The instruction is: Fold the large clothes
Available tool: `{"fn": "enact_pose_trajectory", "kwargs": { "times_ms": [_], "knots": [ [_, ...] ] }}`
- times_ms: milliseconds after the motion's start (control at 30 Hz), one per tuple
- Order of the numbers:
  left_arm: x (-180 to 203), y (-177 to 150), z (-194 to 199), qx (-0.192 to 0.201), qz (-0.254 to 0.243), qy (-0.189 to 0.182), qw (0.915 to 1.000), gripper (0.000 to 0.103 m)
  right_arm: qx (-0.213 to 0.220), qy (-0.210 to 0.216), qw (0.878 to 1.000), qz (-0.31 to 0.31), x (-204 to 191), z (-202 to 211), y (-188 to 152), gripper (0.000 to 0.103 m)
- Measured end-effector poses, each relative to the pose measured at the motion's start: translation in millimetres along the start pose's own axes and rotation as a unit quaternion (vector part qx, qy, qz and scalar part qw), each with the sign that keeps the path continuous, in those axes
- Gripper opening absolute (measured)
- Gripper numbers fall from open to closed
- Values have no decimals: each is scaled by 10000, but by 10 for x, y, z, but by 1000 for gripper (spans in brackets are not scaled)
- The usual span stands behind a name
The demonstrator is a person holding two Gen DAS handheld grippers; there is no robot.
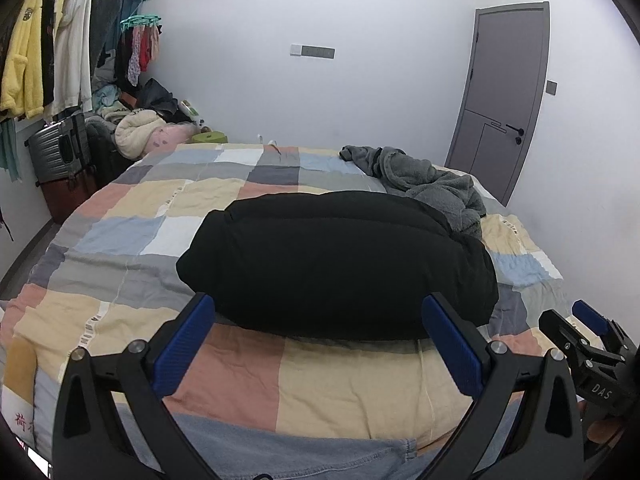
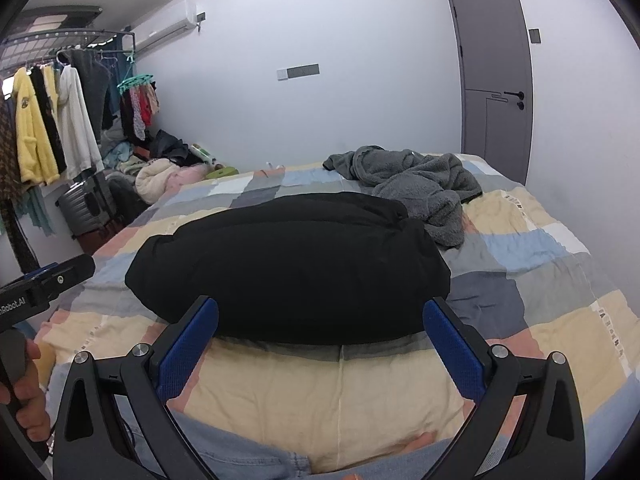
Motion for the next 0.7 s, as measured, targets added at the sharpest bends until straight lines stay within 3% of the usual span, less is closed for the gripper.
{"fn": "enact_pose_trajectory", "kwargs": {
  "times_ms": [700],
  "knots": [
    [-5, -38, -19, -92, 2, 18, 10000, 103, 22, -58, 10000, 31, -13, 19, 36, 103]
  ]
}}
Point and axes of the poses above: each gripper's, at about its wrist camera, not at the fingertips, and z roughly against the way its jaws point, x to its right, y to its top, the point moved 1 cm from there along -z, roughly the way its jaws point, and after that the axes turned 6 degrees about y, right-handed, at the moved point
